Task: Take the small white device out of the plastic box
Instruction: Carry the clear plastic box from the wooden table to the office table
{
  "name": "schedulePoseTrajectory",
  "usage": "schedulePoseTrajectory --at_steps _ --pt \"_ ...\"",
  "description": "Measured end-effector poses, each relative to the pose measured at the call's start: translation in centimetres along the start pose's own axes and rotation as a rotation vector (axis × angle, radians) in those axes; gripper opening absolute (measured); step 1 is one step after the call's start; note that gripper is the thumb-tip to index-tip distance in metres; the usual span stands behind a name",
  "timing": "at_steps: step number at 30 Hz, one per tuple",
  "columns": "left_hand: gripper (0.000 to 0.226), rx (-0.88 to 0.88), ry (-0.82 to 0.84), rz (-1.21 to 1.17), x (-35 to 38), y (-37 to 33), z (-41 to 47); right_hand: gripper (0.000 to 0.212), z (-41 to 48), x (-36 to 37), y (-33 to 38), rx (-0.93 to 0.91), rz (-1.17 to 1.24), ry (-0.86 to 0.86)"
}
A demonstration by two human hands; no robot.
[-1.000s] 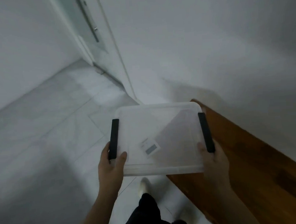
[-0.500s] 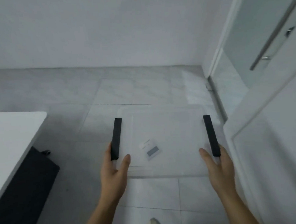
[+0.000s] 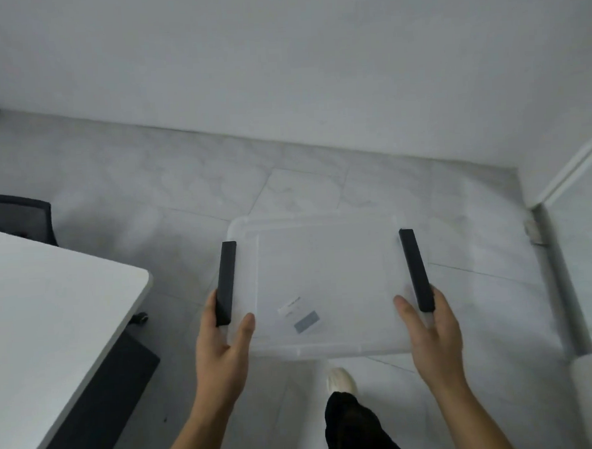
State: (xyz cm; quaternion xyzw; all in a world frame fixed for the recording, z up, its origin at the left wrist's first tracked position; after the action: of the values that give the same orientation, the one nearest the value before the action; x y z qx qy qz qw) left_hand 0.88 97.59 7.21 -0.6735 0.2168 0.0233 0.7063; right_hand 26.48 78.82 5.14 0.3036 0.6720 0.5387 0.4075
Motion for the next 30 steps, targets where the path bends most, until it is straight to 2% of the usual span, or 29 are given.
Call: schedulePoseTrajectory --at_steps 5,8,11,14,17,20,24,27,30 --pt "0.053 -0.041 -0.143 0.002 -1.9 -2.6 13.7 0.043 13.1 11.9 5.9 -0.031 -0.018 0.165" --pt "0.054 -0.059 -0.275 -0.012 -4.4 -2.7 20.9 0.040 19.8 20.6 10.2 -0.080 -0.035 0.291" --pt "0.055 -0.110 -0.414 -0.024 -7.2 -0.9 26.6 0.038 24.9 29.7 13.4 -0.122 -0.060 0.429" --pt "0.064 -0.166 -0.542 -0.068 -9.7 1.9 33.4 0.036 29.6 39.7 15.9 -0.173 -0.096 0.556" --pt "0.066 -0.174 -0.633 -0.096 -12.4 4.1 42.0 0.034 34.2 49.9 18.5 -0.217 -0.100 0.617" --pt "0.062 -0.187 -0.652 -0.115 -15.3 5.2 51.3 0.036 38.6 58.7 21.1 -0.216 -0.093 0.631" --pt "0.067 -0.161 -0.644 -0.122 -19.8 4.7 63.7 0.050 44.5 69.4 25.4 -0.236 -0.092 0.616" --pt "0.054 -0.145 -0.605 -0.104 -22.1 5.3 72.4 0.039 48.7 77.0 27.1 -0.197 -0.077 0.610" --pt "0.053 -0.145 -0.583 -0.055 -24.8 6.9 81.8 0.033 52.9 85.6 27.8 -0.174 -0.074 0.597"
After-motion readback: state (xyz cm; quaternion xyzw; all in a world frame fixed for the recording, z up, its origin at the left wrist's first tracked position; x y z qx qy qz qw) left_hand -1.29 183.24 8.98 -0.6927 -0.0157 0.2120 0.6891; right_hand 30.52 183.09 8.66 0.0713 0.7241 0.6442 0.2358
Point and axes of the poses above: each hand's wrist, its own z-axis towards the middle knuckle, its own x-axis out of the palm, y = z × x, the point moved 6 cm from there along z, towards the middle knuckle
